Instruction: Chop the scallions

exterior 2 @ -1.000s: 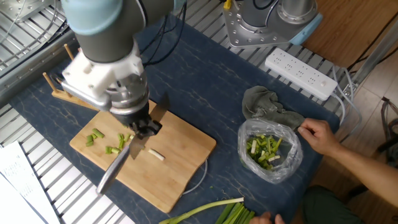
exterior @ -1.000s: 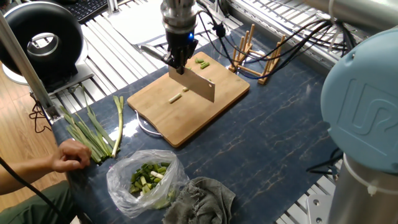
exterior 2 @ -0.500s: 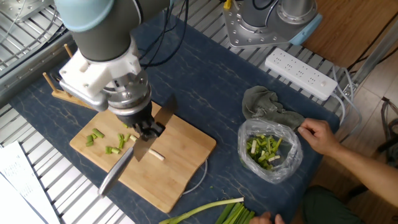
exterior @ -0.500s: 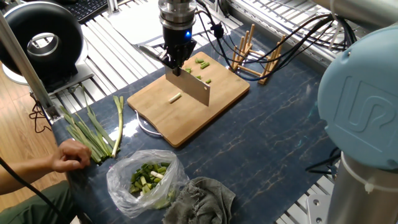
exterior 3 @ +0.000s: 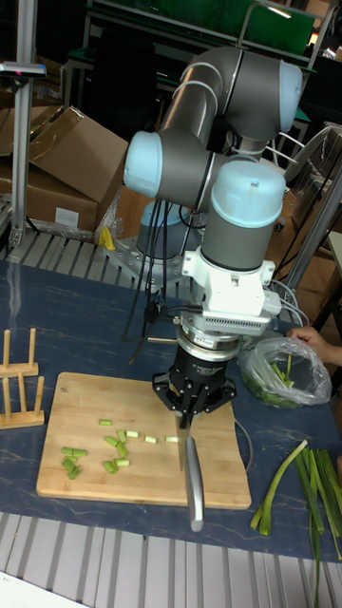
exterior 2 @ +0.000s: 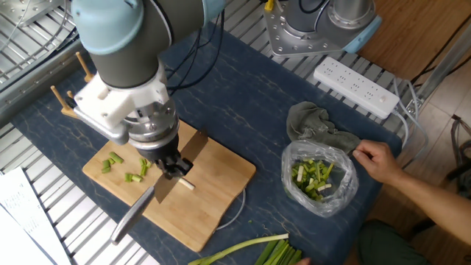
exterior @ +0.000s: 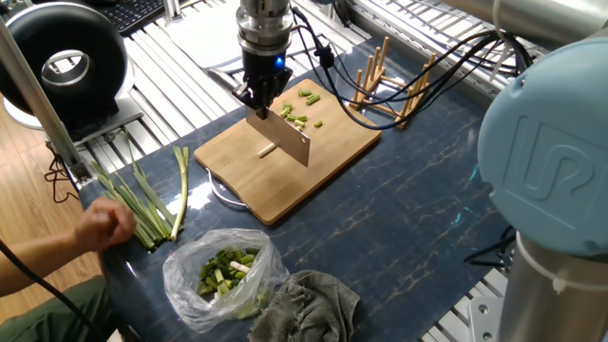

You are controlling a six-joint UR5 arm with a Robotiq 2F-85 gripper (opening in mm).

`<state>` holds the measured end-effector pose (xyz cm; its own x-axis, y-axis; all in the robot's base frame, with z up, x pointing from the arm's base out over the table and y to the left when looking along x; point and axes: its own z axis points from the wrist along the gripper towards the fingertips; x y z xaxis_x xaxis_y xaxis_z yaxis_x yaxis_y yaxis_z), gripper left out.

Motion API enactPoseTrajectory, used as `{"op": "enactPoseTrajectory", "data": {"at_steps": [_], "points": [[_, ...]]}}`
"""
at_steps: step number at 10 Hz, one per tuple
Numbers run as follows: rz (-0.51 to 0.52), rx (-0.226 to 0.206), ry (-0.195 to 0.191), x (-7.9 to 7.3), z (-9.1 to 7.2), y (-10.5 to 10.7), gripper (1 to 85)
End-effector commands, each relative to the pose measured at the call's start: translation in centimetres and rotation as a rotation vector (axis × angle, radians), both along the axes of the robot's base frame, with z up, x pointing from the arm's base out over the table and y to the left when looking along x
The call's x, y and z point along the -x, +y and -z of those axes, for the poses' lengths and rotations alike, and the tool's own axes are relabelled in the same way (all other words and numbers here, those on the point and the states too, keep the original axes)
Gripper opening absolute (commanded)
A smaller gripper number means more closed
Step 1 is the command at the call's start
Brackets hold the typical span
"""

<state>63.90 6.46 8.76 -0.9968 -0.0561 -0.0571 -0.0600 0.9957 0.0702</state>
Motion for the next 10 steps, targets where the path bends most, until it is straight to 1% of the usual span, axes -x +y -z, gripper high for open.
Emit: {"op": "enactPoseTrajectory", "data": {"at_steps": [1,5,10], "points": [[0.008,-0.004,-0.013,-0.42,0.38,0.23,1.7],[0.01,-0.002,-0.019,-0.57,0.71,0.29,1.7],[0.013,0.009,-0.025,-0.17,1.26,0.49,1.7]]}}
